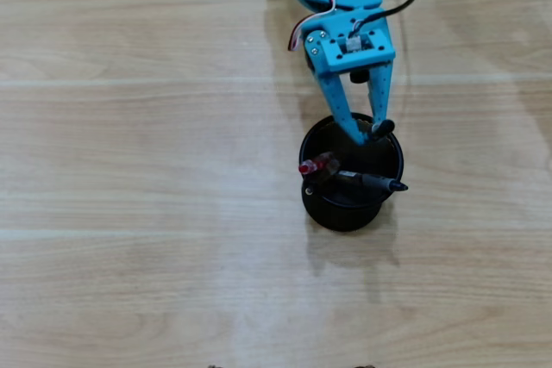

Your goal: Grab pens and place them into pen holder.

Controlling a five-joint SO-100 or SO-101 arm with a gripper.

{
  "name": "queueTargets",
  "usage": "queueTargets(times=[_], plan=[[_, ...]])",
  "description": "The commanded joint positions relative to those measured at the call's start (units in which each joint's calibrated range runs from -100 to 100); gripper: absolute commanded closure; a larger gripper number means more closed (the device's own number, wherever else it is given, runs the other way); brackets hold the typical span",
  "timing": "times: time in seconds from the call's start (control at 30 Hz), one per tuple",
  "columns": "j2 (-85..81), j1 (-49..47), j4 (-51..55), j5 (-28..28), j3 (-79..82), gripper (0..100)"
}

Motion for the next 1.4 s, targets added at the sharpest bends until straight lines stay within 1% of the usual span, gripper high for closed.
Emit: queueTargets(times=[0.0,0.07,0.17,0.47,0.57,0.63,0.67,0.7,0.77,0.87,0.9,0.93,1.03,1.23,1.3,1.37], plan=[[0.7,1.2,-1.1,-0.2,-0.3,98],[0.9,1.6,-1.1,-0.2,-0.3,97],[0.8,2.0,-1.1,-0.1,-0.1,90],[0.4,2.0,-1.1,1.8,-0.9,92],[-4.4,1.5,-0.8,6.8,-0.8,96],[-9.3,0.4,-0.3,12.0,-0.2,97],[-12.1,-0.1,0.3,15.6,0.6,97],[-15.0,-0.5,2.5,19.4,2.0,97],[-21.2,-1.0,10.0,26.5,5.5,96],[-32.2,-0.1,22.0,34.6,12.9,96],[-36.3,0.5,25.4,36.6,15.5,95],[-44.9,1.2,30.3,39.9,22.0,91],[-59.1,2.7,41.3,42.3,34.0,85],[-89.7,4.1,68.0,42.6,53.5,84],[-89.8,4.3,73.9,42.4,55.3,84],[-86.3,4.7,78.4,42.3,55.3,85]])
